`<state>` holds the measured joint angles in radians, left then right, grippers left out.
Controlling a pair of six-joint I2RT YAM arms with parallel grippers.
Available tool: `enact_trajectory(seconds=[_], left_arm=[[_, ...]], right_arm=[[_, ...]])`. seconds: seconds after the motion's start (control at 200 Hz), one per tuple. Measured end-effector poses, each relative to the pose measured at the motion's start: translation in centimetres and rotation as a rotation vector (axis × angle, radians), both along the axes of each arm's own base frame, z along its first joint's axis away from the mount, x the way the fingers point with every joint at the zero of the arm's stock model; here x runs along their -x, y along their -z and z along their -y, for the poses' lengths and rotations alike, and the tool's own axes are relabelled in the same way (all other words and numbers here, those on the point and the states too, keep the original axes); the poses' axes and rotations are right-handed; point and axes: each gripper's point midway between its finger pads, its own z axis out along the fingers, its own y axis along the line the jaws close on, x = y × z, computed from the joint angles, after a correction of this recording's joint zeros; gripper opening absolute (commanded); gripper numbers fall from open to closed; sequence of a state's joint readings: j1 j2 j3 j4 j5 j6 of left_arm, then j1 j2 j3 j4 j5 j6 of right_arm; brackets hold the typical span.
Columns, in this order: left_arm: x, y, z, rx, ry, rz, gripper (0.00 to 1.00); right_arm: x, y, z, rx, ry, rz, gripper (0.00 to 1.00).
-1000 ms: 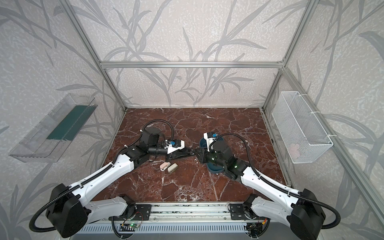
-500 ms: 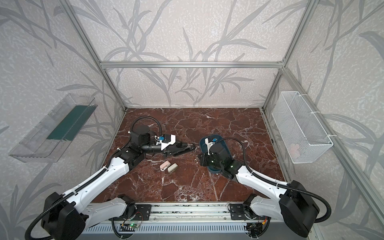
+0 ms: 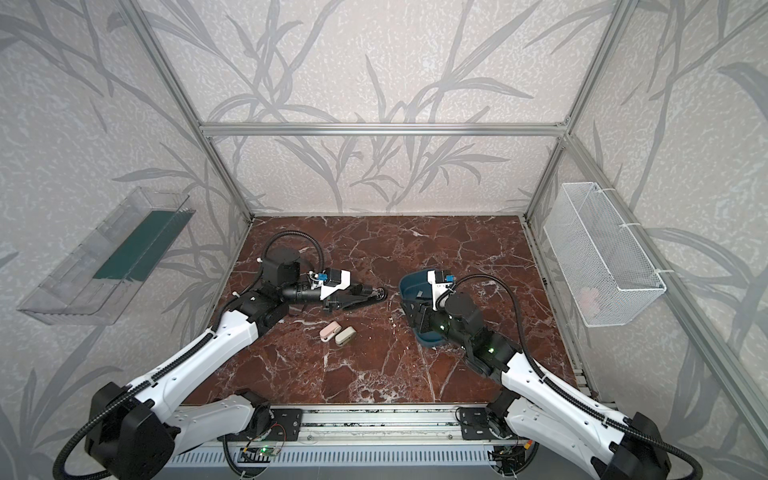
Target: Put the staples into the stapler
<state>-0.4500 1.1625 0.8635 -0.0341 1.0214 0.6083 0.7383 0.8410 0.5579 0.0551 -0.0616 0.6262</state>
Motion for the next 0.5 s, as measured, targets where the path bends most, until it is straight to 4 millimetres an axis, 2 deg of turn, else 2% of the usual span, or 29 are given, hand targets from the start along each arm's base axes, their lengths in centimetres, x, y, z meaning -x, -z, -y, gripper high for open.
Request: enact_trajectory(seconds=[0.335,0.5], left_arm=[[1.3,1.5,1.6,-0.043,0.058,-0.007,0.0],[0.7,2.1,1.3,-0.076,0.029,0.0,0.0]], right_arm=[[0.9,2.0,-2.7,0.058,-0.148,-0.048,0.62],[1.3,1.7,-2.6,0.058,-0.154,-0.035,0.62]])
